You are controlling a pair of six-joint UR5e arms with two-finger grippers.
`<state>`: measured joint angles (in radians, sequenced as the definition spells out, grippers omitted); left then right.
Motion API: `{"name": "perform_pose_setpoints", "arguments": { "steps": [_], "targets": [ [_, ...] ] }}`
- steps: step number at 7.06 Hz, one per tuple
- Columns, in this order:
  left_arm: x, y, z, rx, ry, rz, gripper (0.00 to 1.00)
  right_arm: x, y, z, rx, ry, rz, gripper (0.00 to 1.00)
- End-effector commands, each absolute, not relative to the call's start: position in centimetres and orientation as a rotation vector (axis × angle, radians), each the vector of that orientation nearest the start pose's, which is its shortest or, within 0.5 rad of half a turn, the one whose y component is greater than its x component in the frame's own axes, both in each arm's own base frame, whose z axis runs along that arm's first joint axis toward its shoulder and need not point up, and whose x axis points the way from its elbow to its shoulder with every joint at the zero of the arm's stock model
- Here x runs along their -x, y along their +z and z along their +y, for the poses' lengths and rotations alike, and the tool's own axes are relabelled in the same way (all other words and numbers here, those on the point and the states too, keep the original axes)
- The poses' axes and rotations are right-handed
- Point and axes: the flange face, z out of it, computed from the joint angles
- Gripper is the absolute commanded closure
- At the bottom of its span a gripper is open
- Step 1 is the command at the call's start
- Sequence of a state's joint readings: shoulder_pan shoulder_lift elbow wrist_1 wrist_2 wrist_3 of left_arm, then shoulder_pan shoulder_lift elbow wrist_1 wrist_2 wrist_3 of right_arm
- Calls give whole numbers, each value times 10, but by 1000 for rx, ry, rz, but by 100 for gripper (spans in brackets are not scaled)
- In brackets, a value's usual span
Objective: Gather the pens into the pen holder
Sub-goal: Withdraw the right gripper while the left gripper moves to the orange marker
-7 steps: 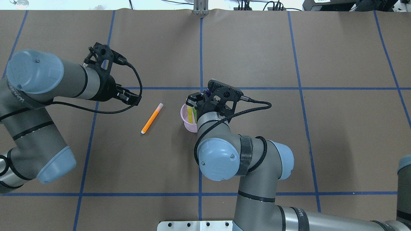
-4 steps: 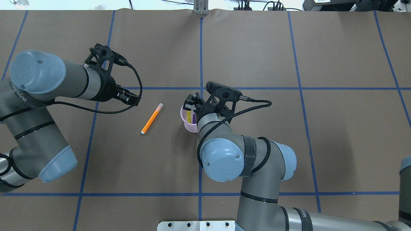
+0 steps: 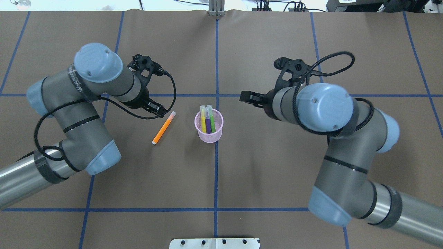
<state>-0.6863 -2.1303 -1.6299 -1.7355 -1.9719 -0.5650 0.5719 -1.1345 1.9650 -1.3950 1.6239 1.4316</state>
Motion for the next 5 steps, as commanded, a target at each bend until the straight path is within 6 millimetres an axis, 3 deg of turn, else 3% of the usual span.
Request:
{"name": "perform_pose_setpoints", "arguments": {
  "steps": [1,2,5],
  "targets": [
    [-502,318,-525,-279,625,757,17,358,286,-448,-212,232,-914,0],
    [-509,305,-528,-224,639,749,18,358,291,-448,-214,222,-904,0],
    [-518,306,-526,-165,630,759,18,361,296,-449,-206,221,-894,0]
  ]
}}
